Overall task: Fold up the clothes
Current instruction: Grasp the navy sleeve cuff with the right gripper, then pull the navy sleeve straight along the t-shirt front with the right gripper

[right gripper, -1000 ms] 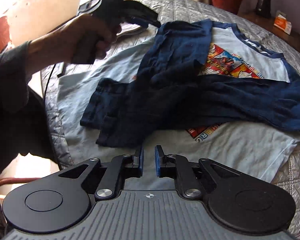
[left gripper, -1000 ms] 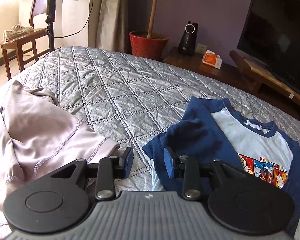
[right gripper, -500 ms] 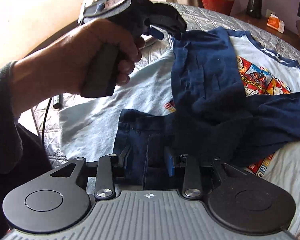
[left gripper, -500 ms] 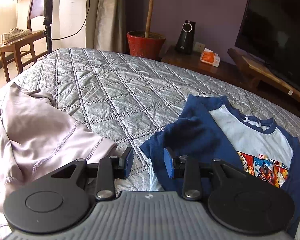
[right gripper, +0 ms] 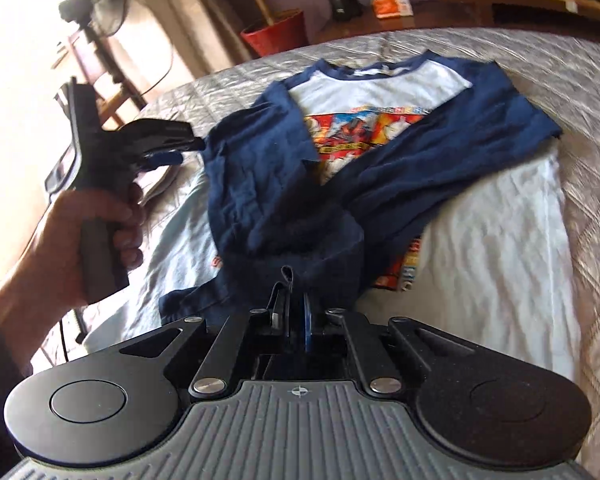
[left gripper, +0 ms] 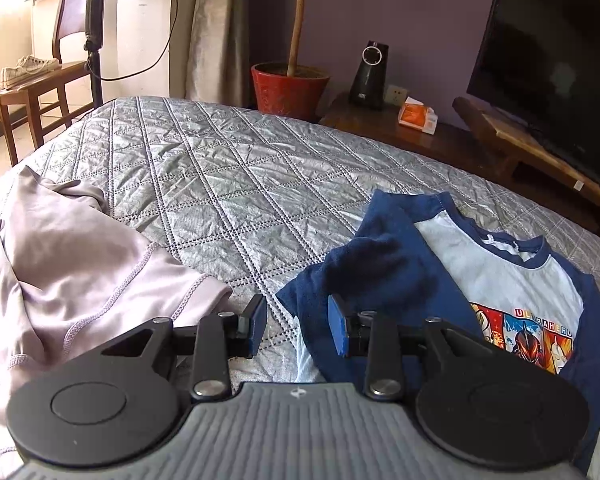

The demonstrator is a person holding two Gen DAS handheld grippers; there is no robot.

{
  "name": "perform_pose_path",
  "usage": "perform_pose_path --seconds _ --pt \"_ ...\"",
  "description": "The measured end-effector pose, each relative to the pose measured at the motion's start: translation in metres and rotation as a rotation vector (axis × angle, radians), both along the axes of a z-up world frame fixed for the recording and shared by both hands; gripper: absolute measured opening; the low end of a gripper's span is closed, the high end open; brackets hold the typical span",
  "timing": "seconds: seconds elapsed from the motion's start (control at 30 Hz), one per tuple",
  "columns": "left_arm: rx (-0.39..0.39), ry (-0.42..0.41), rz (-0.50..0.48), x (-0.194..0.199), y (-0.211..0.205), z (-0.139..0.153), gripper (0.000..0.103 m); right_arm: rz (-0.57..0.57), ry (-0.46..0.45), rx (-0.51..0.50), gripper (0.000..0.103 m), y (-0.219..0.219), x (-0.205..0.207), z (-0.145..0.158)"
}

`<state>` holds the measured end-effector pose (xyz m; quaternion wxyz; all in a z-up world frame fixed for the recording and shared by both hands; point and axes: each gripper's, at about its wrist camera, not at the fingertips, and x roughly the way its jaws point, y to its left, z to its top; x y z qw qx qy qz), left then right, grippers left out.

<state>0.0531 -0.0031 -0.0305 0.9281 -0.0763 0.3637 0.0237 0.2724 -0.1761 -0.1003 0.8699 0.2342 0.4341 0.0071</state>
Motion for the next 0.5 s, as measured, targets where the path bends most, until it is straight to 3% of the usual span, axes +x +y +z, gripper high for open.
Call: perform_pose_path --seconds 0.17,0.2,0.27,0.37,0.4,0.47,0.5 --pt "0.002 -0.001 0.001 0.000 -0.001 0.000 0.031 -0.298 0.078 0.142 0.008 -0.060 -0.042 -0.018" --pt "0.003 -0.001 0.001 0.000 -0.001 0.000 0.031 -0.303 0.103 0.080 0.010 -0.065 -0.043 -0.018" --pt "0.005 0.000 -0.002 0.000 -0.001 -0.001 0.031 -0.218 0.162 -0.168 0.014 -0.060 -0.037 -0.013" --pt "0.009 0.001 0.001 0.001 -0.001 -0.001 0.031 -0.096 0.100 -0.313 0.018 -0.050 -0.036 0.001" --pt "0.008 0.002 0.004 0.001 -0.001 -0.002 0.031 -0.002 0.060 -0.344 0.027 -0.040 -0.035 0.006" --pt "0.007 0.004 0.008 0.001 0.000 -0.002 0.031 0.257 0.025 -0.433 0.061 -0.011 -0.032 0.011" --pt "0.008 0.004 0.009 0.001 0.001 -0.002 0.031 0.388 0.046 -0.515 0.084 0.005 -0.032 0.008"
